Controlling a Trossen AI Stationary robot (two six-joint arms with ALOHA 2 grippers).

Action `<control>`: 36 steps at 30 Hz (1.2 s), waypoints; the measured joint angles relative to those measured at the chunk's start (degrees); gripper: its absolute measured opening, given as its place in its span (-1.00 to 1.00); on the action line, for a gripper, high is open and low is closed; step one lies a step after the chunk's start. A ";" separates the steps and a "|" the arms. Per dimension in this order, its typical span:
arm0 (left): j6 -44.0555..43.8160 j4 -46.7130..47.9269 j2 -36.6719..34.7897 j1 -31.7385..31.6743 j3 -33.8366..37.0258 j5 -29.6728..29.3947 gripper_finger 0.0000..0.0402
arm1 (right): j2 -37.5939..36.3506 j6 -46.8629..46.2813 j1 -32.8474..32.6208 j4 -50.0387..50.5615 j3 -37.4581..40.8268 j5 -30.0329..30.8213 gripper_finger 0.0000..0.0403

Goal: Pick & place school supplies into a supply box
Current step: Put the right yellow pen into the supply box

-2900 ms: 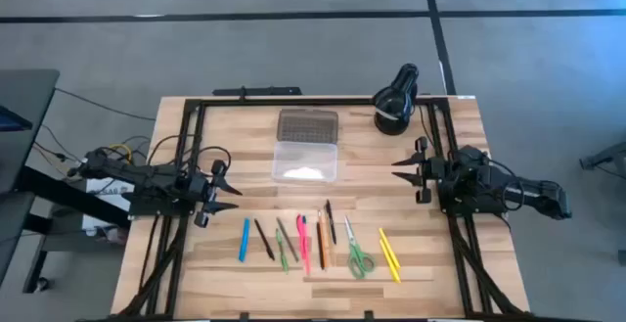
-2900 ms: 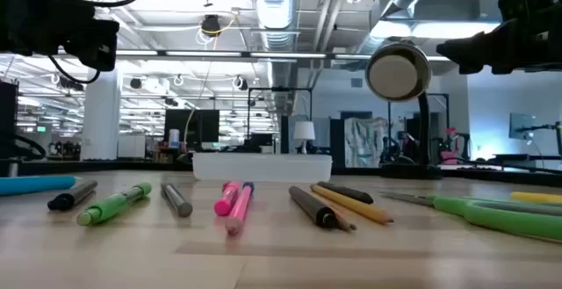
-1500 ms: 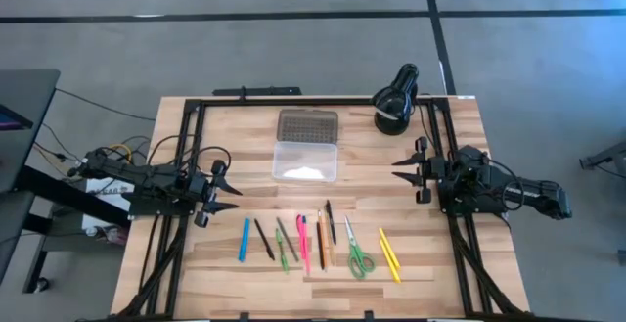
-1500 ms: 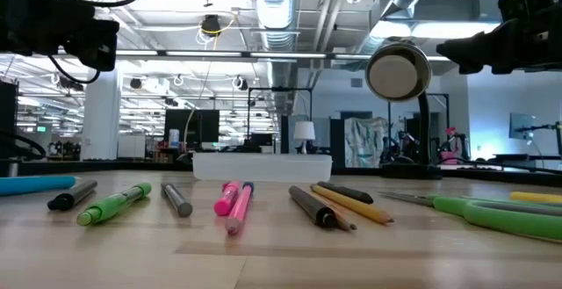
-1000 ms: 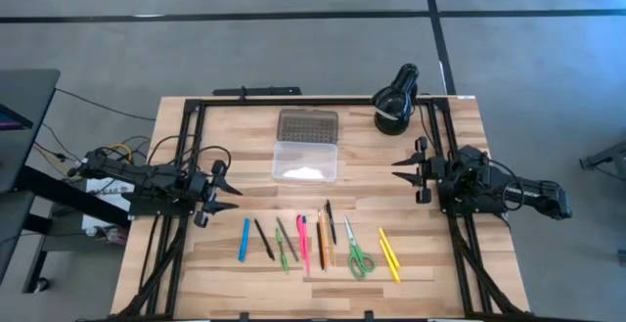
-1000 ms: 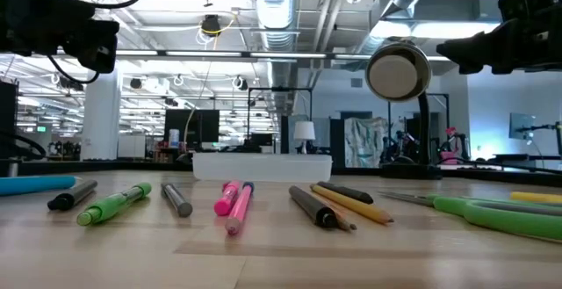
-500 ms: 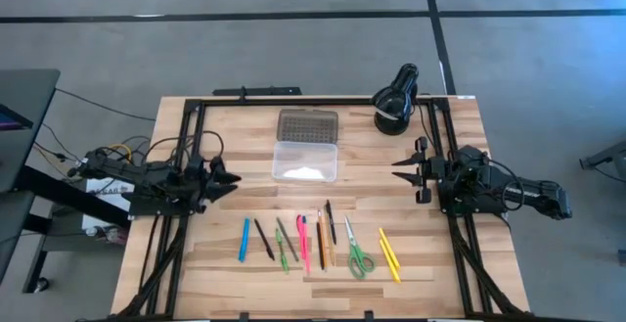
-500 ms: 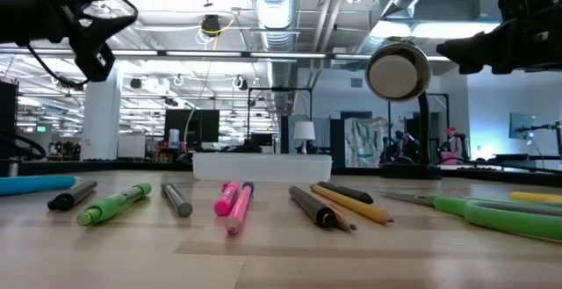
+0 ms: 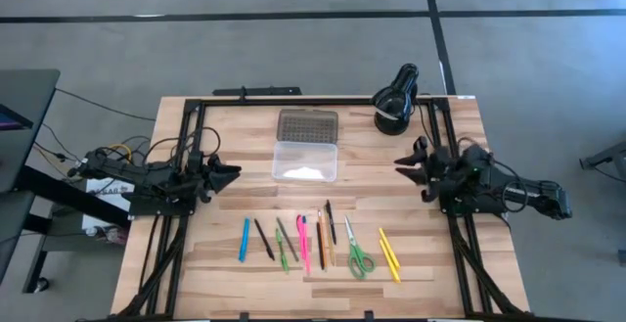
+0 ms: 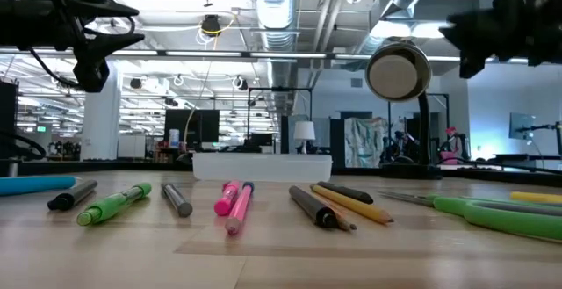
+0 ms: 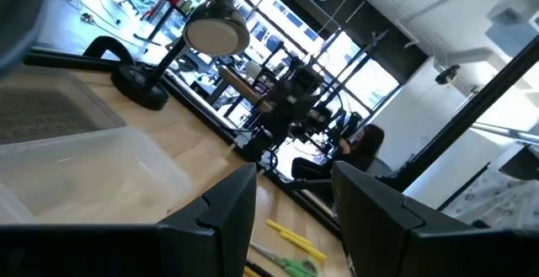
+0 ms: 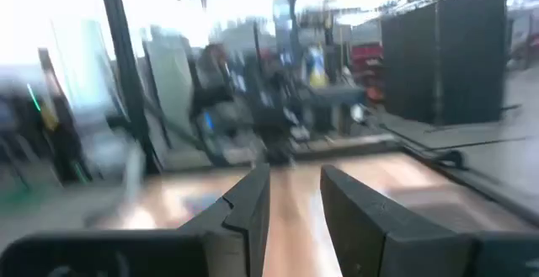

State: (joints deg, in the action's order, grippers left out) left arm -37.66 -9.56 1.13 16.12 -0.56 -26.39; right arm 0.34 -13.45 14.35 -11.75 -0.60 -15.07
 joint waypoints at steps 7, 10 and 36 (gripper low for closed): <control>0.17 3.57 0.00 0.00 0.00 -0.02 -0.24 | 0.00 -25.74 -0.07 -17.01 -0.02 0.05 -0.50; -1.21 4.51 0.00 0.00 0.00 -0.02 -0.24 | 0.00 -30.01 -0.07 -22.38 -0.02 0.15 -0.50; -2.57 4.45 0.00 0.00 0.00 -5.86 -0.24 | 0.02 -36.26 -0.07 -25.02 -0.08 9.97 -0.50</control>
State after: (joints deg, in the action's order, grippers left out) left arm -40.23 -5.10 1.13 16.12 -0.56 -32.26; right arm 0.36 -49.71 14.28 -36.76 -0.68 -5.10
